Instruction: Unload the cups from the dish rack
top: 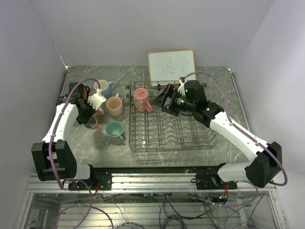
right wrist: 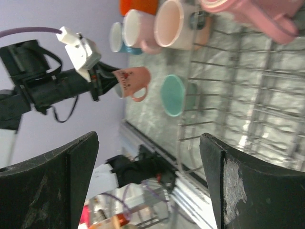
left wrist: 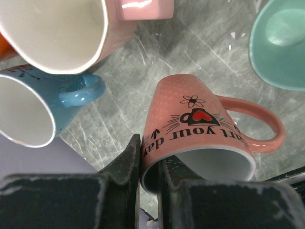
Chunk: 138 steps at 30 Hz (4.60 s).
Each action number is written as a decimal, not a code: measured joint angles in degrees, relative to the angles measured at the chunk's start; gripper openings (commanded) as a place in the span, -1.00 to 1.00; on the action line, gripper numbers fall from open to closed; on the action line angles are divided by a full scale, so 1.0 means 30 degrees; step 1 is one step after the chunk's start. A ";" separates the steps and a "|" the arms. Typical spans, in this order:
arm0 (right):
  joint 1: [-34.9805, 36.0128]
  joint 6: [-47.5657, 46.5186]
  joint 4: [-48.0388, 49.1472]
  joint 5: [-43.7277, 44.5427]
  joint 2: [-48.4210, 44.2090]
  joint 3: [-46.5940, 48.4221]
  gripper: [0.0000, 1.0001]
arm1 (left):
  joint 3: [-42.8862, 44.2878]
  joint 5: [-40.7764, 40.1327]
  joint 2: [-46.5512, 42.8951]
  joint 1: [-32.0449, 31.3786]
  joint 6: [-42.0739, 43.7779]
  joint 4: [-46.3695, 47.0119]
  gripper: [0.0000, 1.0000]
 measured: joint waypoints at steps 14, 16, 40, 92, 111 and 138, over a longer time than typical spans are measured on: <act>-0.0015 -0.7373 -0.3818 0.3912 0.5064 0.4131 0.78 | -0.1188 -0.1384 0.3177 -0.0007 -0.0663 0.1712 -0.84; -0.0015 -0.8218 -0.3905 0.4102 0.5690 0.4452 0.78 | -0.1042 -0.1377 0.3446 -0.0022 -0.0794 0.1770 -0.63; 0.1909 -1.6648 -0.4554 0.7308 1.5132 1.1132 0.49 | 0.4386 0.2018 0.0393 -0.0073 -0.1086 -0.3257 0.86; 0.3395 -0.6353 -0.1872 0.0393 0.4532 0.5887 -1.00 | -0.3410 1.1060 -1.2050 -0.0095 0.3402 0.3767 0.98; 0.4896 0.8116 1.5081 -0.6273 0.4510 -0.0736 -1.00 | -0.2448 1.3406 -1.2152 -0.0095 0.1807 0.5836 0.85; 0.7606 1.4571 2.4247 -0.6120 0.8422 -0.0845 0.35 | 0.0794 1.3988 -1.1788 -0.0058 -0.0029 0.3898 -0.86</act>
